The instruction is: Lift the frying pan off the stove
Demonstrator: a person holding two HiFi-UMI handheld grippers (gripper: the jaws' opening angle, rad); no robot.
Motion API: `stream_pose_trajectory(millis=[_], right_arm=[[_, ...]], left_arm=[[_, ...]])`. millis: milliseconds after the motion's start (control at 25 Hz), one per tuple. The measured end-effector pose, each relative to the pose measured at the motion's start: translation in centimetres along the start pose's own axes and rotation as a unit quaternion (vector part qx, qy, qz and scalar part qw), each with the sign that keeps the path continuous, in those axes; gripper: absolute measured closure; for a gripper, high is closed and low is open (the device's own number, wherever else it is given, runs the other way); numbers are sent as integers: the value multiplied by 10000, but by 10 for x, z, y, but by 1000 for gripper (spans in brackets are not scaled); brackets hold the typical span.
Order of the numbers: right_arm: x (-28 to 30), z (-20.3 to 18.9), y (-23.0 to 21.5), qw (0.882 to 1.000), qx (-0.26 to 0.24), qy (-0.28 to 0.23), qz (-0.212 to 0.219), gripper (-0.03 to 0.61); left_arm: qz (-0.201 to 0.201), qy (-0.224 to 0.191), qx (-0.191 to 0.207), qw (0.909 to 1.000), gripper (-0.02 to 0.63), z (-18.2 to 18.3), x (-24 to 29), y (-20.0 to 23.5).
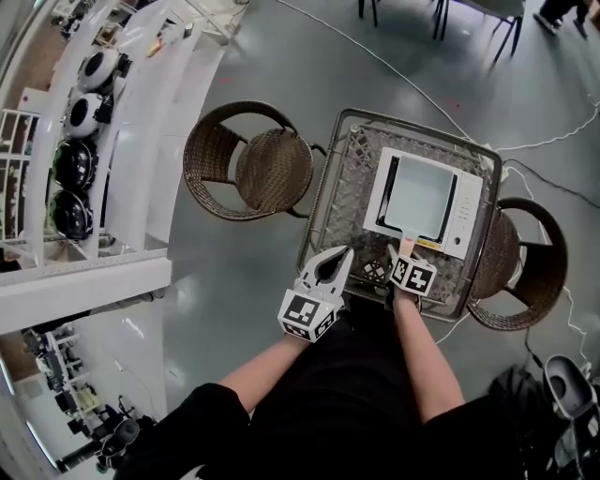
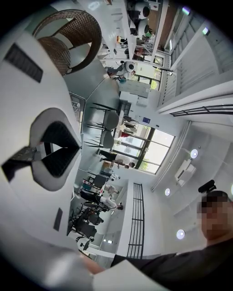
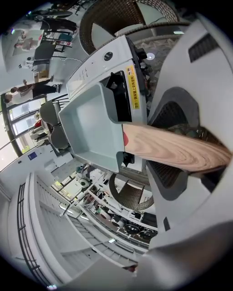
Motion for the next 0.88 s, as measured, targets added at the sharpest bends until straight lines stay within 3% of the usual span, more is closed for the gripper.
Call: stream_pose_trajectory(millis=[360,880], right_arm=[[7,1,-4,9993,258,182,202,423],[3,-4,-1,9983,501,209,192,462]], left_arm=[[-157,56,64,9998,603,3,3,-5],[255,158,115,9995,603,1,-5,3]])
Point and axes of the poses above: the fingertips, and each gripper's own axes: x forward along the fingers, y to its left, z out of its top, the point moved 10 cm from there along -x, backward along the fingers, and after that the axes turned 15 degrees about -x, right-handed, at the moved point
